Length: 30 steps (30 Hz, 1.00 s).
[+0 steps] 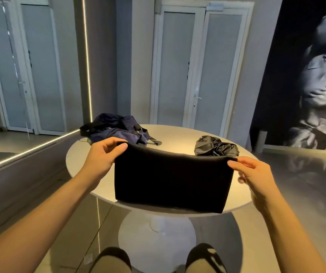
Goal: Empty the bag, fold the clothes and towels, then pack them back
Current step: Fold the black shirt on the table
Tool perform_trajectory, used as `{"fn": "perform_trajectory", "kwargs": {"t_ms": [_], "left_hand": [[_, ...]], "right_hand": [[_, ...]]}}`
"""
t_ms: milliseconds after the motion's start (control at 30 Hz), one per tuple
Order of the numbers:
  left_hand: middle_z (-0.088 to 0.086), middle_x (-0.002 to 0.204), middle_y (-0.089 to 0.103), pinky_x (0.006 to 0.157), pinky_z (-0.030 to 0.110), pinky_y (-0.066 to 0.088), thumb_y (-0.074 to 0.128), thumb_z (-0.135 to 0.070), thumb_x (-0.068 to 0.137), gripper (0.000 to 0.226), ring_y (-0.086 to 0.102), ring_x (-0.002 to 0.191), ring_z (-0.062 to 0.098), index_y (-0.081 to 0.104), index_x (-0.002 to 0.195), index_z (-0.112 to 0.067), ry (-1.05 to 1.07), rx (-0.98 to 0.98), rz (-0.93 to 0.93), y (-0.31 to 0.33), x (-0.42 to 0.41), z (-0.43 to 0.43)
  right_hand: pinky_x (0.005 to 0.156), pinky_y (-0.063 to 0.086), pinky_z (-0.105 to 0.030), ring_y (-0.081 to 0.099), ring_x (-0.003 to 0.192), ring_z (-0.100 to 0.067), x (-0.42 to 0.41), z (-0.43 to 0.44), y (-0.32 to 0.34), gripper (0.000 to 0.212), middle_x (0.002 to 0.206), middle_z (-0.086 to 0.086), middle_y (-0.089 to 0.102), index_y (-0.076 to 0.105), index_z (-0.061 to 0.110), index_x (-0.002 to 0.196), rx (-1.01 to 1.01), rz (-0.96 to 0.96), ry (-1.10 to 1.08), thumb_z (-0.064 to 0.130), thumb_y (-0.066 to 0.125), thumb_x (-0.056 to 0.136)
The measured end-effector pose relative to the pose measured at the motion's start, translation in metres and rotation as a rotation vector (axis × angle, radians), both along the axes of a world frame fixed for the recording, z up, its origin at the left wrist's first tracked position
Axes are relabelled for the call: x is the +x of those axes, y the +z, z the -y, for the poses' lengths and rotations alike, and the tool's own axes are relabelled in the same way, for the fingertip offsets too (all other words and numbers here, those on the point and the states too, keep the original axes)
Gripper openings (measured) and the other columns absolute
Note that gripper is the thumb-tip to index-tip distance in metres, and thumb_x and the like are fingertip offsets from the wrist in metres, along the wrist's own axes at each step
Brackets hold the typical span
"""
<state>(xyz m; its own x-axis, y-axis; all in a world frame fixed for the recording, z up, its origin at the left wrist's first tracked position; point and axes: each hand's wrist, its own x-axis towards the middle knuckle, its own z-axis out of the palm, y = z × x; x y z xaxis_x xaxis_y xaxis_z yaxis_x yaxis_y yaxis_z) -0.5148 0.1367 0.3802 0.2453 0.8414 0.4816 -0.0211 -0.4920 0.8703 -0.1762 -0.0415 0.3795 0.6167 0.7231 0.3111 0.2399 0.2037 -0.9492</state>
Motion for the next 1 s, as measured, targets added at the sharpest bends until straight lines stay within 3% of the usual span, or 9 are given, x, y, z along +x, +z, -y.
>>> {"fn": "perform_trajectory", "kwargs": {"t_ms": [133,267,400,500,600,667,767,900,1000], "left_hand": [[0.000,0.107,0.076,0.088,0.032,0.053,0.066,-0.023,0.098,0.017,0.068,0.107,0.021,0.076,0.111,-0.021,0.042,-0.090,0.019,0.006,0.023,-0.043],[-0.001,0.107,0.077,0.092,0.035,0.054,0.069,-0.026,0.097,0.017,0.069,0.106,0.020,0.076,0.111,-0.021,0.073,-0.193,-0.006,-0.001,0.051,-0.095],[0.003,0.095,0.078,0.080,0.029,0.053,0.073,-0.022,0.093,0.010,0.068,0.089,0.019,0.079,0.096,-0.014,0.130,-0.292,-0.012,-0.019,0.080,-0.142],[0.012,0.081,0.069,0.069,0.032,0.044,0.075,-0.020,0.092,0.023,0.056,0.077,0.020,0.072,0.082,0.001,0.133,-0.396,-0.079,-0.043,0.094,-0.172],[0.014,0.086,0.069,0.066,0.030,0.045,0.074,-0.012,0.091,0.013,0.059,0.079,0.024,0.072,0.084,-0.001,0.098,-0.567,-0.240,-0.065,0.102,-0.189],[0.011,0.080,0.065,0.058,0.026,0.044,0.070,-0.005,0.093,0.011,0.058,0.074,0.022,0.068,0.083,0.000,0.075,-0.658,-0.322,-0.075,0.104,-0.191],[0.009,0.067,0.051,0.050,0.023,0.042,0.067,-0.004,0.094,0.022,0.048,0.061,0.018,0.060,0.073,-0.005,0.085,-0.614,-0.371,-0.086,0.102,-0.196],[0.004,0.057,0.042,0.057,0.027,0.037,0.072,-0.013,0.092,0.043,0.041,0.056,0.016,0.048,0.057,-0.015,0.174,-0.471,-0.548,-0.094,0.102,-0.206],[0.011,0.063,0.053,0.061,0.030,0.039,0.076,-0.021,0.090,0.035,0.048,0.061,0.021,0.058,0.062,-0.010,0.262,-0.392,-0.643,-0.096,0.103,-0.208]], "right_hand": [[0.096,0.052,-0.048,0.066,0.106,-0.028,0.013,-0.039,0.012,0.007,0.105,-0.007,0.074,0.072,0.014,0.095,-0.052,-0.036,0.039,0.017,0.067,0.096],[0.101,0.050,-0.052,0.064,0.109,-0.031,0.031,-0.092,0.010,0.006,0.113,-0.010,0.070,0.066,0.016,0.095,-0.143,-0.108,0.040,0.016,0.062,0.100],[0.086,0.054,-0.046,0.065,0.098,-0.029,0.054,-0.150,-0.010,0.011,0.105,-0.010,0.071,0.064,0.007,0.092,-0.246,-0.188,0.015,0.016,0.063,0.100],[0.071,0.043,-0.039,0.053,0.084,-0.030,0.067,-0.183,-0.036,0.011,0.089,-0.021,0.058,0.061,0.005,0.091,-0.329,-0.160,0.011,0.014,0.063,0.097],[0.070,0.035,-0.040,0.039,0.087,-0.025,0.079,-0.210,-0.067,0.030,0.090,-0.038,0.051,0.059,-0.016,0.093,-0.484,-0.147,-0.050,0.014,0.065,0.095],[0.063,0.035,-0.037,0.061,0.098,-0.051,0.083,-0.218,-0.081,0.031,0.096,-0.042,0.052,0.057,-0.021,0.096,-0.558,-0.166,-0.068,0.010,0.065,0.095],[0.061,0.038,-0.036,0.049,0.072,-0.031,0.089,-0.219,-0.089,0.011,0.087,-0.023,0.056,0.062,-0.008,0.089,-0.627,-0.189,-0.086,0.002,0.063,0.092],[0.057,0.036,-0.032,0.042,0.065,-0.025,0.095,-0.219,-0.092,0.022,0.075,-0.016,0.047,0.052,0.001,0.077,-0.650,-0.019,-0.001,0.006,0.060,0.097],[0.054,0.035,-0.027,0.040,0.062,-0.023,0.097,-0.221,-0.099,0.027,0.069,-0.013,0.044,0.048,0.006,0.073,-0.607,0.046,-0.005,0.007,0.063,0.096]]}}
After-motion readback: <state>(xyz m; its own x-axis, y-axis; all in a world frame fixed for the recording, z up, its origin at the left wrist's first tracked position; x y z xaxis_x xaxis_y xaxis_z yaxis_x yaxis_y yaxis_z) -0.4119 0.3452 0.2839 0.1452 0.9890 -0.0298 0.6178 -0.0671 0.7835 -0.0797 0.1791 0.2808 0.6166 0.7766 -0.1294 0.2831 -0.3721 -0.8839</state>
